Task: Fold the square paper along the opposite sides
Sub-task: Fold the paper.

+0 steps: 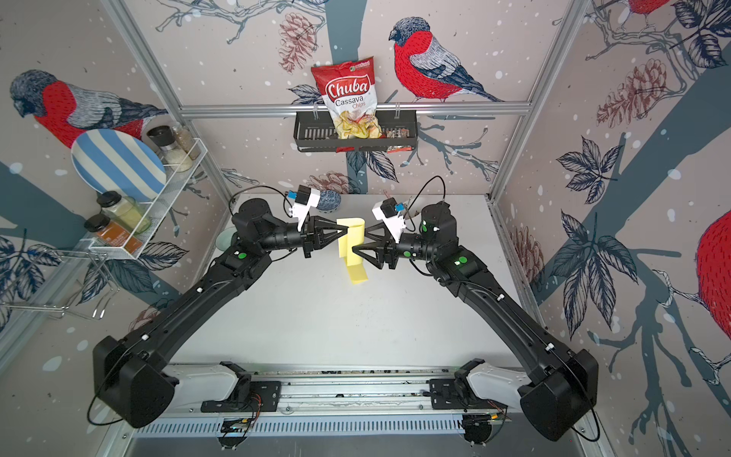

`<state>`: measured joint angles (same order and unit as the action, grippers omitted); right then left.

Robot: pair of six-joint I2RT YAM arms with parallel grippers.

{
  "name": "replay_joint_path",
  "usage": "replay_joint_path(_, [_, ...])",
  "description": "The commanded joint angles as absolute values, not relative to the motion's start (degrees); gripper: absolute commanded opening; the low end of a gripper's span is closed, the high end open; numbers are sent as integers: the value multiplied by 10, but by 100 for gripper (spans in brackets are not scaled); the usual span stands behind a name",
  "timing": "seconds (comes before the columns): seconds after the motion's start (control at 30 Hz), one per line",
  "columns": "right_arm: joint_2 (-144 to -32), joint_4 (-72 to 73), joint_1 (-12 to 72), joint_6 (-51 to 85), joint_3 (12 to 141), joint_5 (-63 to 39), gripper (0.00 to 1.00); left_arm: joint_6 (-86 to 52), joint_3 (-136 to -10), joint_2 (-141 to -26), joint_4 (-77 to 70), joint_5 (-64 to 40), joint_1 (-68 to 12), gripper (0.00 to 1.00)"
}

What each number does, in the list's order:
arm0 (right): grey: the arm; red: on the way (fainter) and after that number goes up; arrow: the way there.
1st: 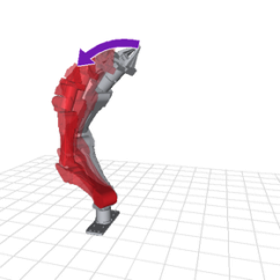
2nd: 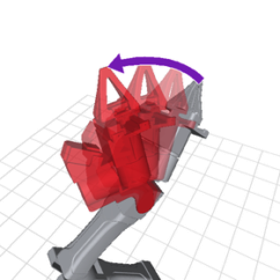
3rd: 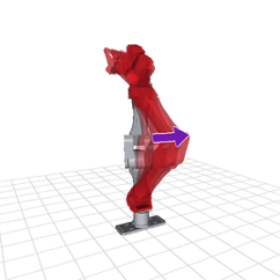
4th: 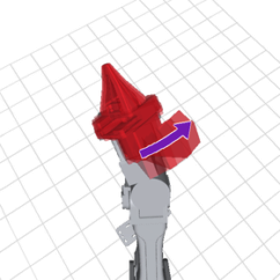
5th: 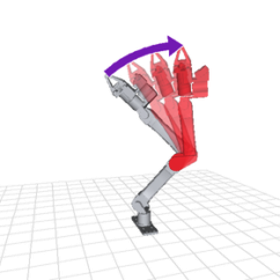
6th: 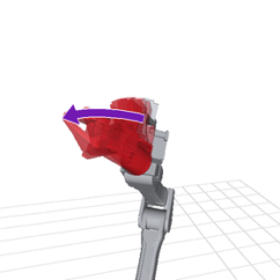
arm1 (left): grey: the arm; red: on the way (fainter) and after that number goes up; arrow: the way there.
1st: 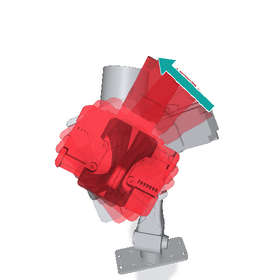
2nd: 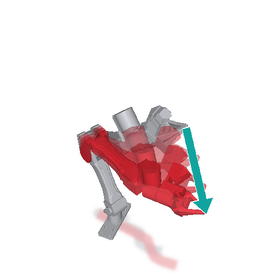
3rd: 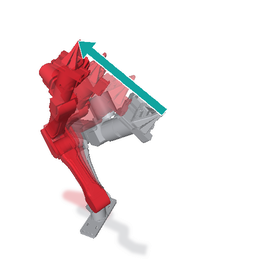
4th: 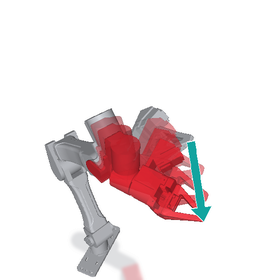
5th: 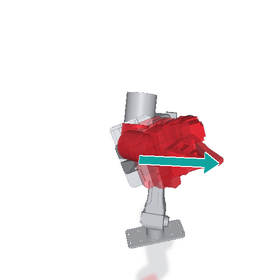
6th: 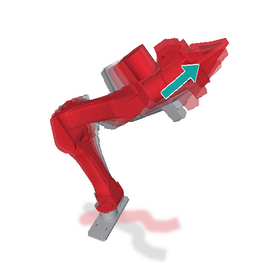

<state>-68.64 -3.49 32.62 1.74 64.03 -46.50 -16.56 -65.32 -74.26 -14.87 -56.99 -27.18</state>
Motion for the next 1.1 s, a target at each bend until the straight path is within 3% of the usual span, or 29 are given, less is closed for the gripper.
replay_joint_path(0.0, [-688, -16, 328, 19, 639, -475, 68, -171, -656, -744, -176, -587, -273, 0])
replay_joint_path(1.07, [-698, 48, 338, 39, 621, -515, 54, -196, -650, -757, -204, -621, -273, 0])
